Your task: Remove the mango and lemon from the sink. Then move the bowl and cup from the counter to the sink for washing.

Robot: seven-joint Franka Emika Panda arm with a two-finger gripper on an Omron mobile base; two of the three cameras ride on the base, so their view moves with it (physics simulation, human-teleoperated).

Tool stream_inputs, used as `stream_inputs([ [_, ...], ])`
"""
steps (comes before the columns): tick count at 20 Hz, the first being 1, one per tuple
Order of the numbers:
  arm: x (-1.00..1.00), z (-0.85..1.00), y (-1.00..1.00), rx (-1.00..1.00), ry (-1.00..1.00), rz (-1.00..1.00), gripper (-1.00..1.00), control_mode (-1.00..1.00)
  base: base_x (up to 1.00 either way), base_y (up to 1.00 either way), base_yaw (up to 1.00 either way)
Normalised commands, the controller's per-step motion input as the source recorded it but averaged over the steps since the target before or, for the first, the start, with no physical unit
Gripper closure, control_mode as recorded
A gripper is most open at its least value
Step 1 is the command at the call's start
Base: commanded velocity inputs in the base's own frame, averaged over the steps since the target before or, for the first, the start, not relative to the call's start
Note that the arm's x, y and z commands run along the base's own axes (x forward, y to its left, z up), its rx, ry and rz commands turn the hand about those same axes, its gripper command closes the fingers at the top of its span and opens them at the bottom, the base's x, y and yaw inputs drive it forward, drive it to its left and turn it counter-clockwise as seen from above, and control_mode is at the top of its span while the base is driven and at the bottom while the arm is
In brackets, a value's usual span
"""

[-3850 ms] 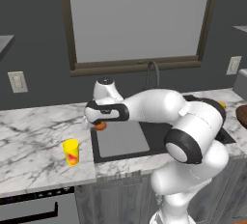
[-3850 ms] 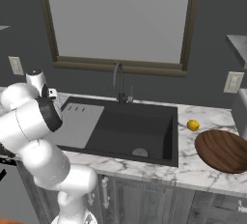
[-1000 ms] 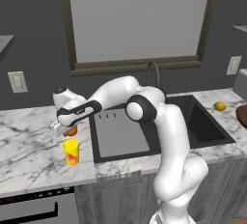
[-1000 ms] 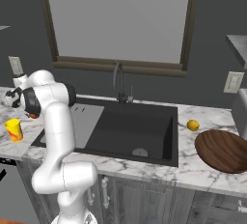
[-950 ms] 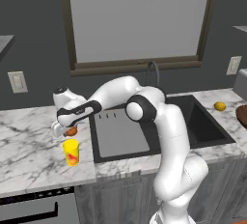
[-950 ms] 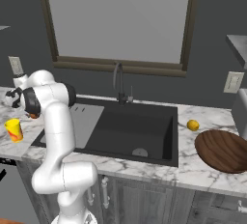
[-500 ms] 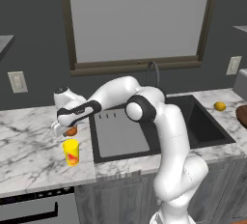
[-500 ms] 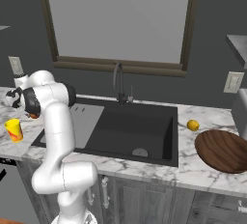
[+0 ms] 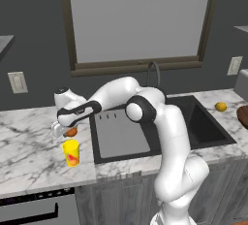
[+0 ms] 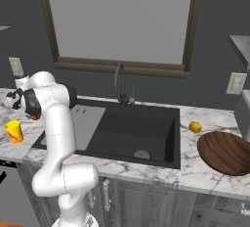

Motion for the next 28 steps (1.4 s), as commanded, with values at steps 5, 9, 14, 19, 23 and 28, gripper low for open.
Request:
stream_inputs([
  [5, 0.01, -0.21, 0.00, 0.02, 0.00, 0.00, 1.00, -1.00, 0.00, 0.00, 0.00],
  [9, 0.00, -0.24, 0.00, 0.00, 0.00, 0.00, 1.00, -1.00, 0.00, 0.00, 0.00],
  [14, 0.00, -0.30, 0.00, 0.00, 0.04, 0.00, -1.00, -1.00, 0.00, 0.00, 0.00],
  [19, 0.00, -0.29, 0.00, 0.00, 0.05, 0.00, -1.00, -1.00, 0.00, 0.00, 0.00],
  [23, 0.00, -0.27, 0.00, 0.00, 0.07, 0.00, -1.00, -1.00, 0.00, 0.00, 0.00],
  [28, 0.00, -0.25, 0.00, 0.00, 0.05, 0.00, -1.00, -1.00, 0.00, 0.00, 0.00],
])
